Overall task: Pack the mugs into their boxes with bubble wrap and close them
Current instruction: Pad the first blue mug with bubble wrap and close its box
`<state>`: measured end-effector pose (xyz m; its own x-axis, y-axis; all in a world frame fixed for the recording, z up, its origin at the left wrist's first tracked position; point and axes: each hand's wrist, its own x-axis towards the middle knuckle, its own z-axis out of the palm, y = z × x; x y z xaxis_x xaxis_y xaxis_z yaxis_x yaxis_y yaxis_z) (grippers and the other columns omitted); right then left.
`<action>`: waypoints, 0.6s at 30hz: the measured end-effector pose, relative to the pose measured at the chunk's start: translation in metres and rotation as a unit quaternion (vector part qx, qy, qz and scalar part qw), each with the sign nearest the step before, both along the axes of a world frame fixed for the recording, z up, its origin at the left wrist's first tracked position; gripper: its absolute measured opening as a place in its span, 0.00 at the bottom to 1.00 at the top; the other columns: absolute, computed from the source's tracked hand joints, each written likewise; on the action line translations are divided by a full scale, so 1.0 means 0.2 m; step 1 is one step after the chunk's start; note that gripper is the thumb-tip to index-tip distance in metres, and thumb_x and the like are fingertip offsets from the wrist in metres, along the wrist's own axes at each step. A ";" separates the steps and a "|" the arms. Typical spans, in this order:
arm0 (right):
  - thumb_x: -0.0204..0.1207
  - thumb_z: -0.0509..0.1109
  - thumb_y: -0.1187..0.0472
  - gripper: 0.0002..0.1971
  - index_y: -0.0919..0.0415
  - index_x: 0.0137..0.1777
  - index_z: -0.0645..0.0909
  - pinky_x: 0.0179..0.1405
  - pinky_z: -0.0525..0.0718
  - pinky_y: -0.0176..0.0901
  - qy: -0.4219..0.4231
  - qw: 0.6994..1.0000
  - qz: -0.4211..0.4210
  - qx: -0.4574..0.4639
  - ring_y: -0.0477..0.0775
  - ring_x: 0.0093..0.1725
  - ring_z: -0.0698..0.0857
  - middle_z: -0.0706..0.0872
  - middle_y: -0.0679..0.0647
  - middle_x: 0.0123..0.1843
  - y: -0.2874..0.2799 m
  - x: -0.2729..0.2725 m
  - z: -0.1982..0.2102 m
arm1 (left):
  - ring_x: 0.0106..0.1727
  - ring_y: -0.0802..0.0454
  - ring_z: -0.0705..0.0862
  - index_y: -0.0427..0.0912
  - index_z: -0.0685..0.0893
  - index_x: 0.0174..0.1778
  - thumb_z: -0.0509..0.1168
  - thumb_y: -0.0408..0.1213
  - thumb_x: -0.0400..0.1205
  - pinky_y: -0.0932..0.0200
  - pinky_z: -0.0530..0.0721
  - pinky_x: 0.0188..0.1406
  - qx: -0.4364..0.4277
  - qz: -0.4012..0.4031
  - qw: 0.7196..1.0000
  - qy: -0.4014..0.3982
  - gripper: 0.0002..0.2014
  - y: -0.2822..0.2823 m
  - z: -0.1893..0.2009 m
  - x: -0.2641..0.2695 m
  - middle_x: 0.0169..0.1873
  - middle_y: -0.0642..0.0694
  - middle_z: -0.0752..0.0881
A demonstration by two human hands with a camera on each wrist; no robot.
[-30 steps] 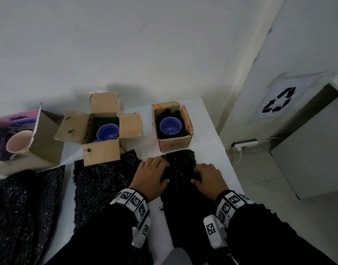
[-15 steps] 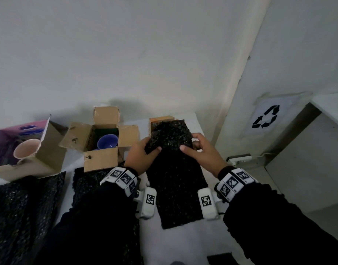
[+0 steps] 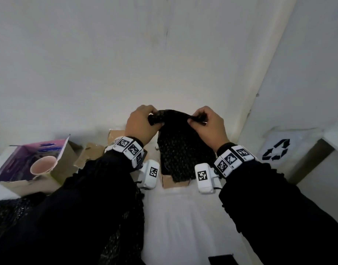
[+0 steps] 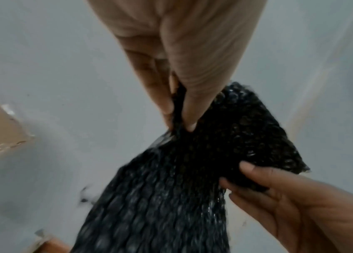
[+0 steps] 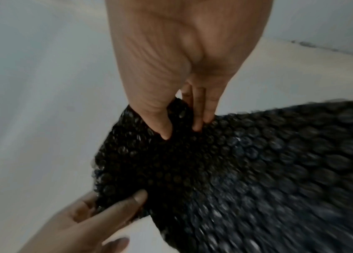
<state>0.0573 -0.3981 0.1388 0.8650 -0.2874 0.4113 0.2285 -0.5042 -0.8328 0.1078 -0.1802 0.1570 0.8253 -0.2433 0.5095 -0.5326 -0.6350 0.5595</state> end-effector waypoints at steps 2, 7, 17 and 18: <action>0.69 0.78 0.61 0.10 0.55 0.46 0.80 0.51 0.84 0.42 -0.061 0.998 0.005 0.016 0.48 0.46 0.86 0.87 0.48 0.44 0.01 0.02 0.02 | 0.43 0.50 0.82 0.44 0.81 0.41 0.72 0.28 0.67 0.53 0.83 0.40 -0.039 -0.028 0.995 -0.084 0.11 0.00 0.02 0.01 0.47 0.48 0.82; 0.66 0.74 0.70 0.15 0.62 0.51 0.79 0.53 0.85 0.51 -0.163 0.985 0.012 -0.048 0.54 0.55 0.83 0.83 0.55 0.54 0.04 0.04 0.03 | 0.43 0.55 0.80 0.39 0.78 0.36 0.70 0.20 0.67 0.54 0.85 0.34 -0.036 -0.063 0.980 -0.183 0.11 0.01 -0.02 -0.01 0.52 0.46 0.79; 0.63 0.69 0.57 0.12 0.54 0.47 0.84 0.55 0.79 0.53 -0.006 0.950 0.035 -0.311 0.60 0.61 0.77 0.80 0.53 0.61 0.00 -0.13 -0.56 | 0.40 0.43 0.80 0.46 0.75 0.33 0.64 0.32 0.69 0.49 0.81 0.35 0.178 -0.133 0.973 -0.060 0.05 0.09 -0.60 -0.05 0.47 0.47 0.81; 0.64 0.70 0.56 0.10 0.52 0.45 0.84 0.53 0.78 0.55 0.020 0.935 0.021 -0.354 0.61 0.61 0.75 0.81 0.51 0.59 0.01 -0.15 -0.61 | 0.39 0.42 0.80 0.47 0.75 0.34 0.64 0.33 0.70 0.49 0.80 0.36 0.221 -0.137 0.965 -0.034 0.05 0.08 -0.63 -0.06 0.43 0.47 0.82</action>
